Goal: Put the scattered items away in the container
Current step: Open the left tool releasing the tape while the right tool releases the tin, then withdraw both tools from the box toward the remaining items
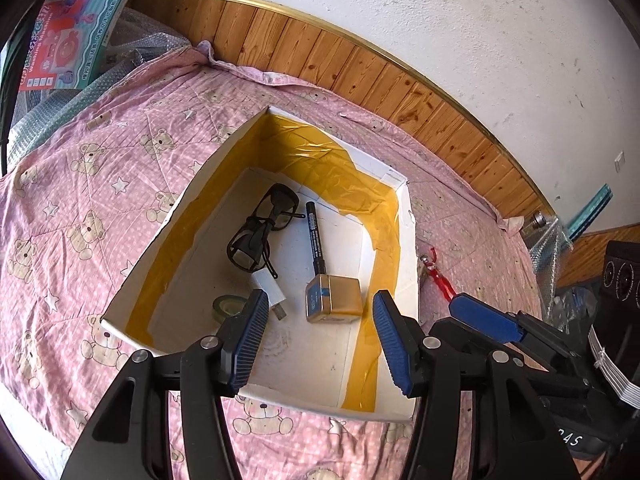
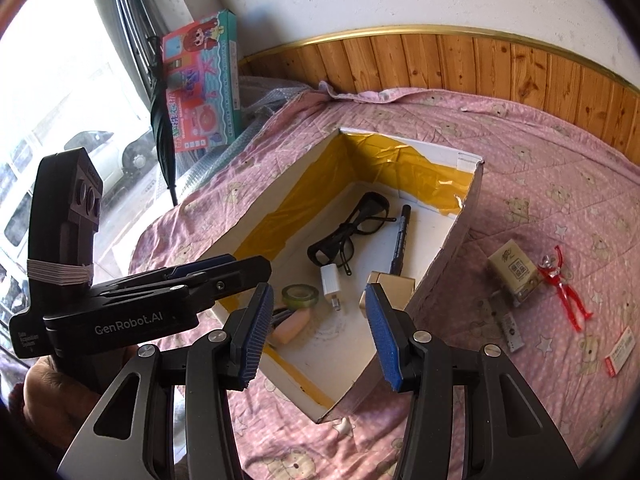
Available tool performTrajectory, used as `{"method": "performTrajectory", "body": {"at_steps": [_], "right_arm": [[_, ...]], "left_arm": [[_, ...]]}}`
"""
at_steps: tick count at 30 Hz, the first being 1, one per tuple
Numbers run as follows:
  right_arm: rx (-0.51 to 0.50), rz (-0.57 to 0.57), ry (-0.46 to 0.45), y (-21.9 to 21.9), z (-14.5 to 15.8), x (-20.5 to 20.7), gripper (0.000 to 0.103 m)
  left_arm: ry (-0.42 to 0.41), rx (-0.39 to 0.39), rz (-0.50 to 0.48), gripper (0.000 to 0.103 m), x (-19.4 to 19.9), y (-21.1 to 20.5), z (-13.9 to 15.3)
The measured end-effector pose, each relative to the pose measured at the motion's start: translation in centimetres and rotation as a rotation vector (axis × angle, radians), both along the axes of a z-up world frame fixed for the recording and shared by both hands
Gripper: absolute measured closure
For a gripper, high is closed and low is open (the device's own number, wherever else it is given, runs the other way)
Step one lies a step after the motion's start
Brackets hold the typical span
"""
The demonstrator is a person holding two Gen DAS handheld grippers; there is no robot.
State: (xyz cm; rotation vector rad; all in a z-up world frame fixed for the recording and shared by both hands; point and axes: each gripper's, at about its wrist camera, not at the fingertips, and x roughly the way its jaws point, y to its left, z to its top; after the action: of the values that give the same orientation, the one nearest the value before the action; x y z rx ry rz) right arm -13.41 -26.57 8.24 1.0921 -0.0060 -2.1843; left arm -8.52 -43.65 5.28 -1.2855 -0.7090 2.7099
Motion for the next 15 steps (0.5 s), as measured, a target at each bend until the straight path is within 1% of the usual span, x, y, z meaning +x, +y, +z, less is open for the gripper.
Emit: {"method": "performTrajectory", "body": {"at_steps": [9, 15], "right_arm": [[-0.063, -0.015, 0.02, 2.3, 1.1, 2.3, 0.052], [-0.105, -0.048, 0.039, 5.1, 1.8, 4.0, 0.052]], "left_arm": [[0.015, -0.031, -0.011, 0.047, 1.9, 2.1, 1.5], [0.032, -0.06, -0.04, 0.047, 2.8, 4.6, 2.5]]}}
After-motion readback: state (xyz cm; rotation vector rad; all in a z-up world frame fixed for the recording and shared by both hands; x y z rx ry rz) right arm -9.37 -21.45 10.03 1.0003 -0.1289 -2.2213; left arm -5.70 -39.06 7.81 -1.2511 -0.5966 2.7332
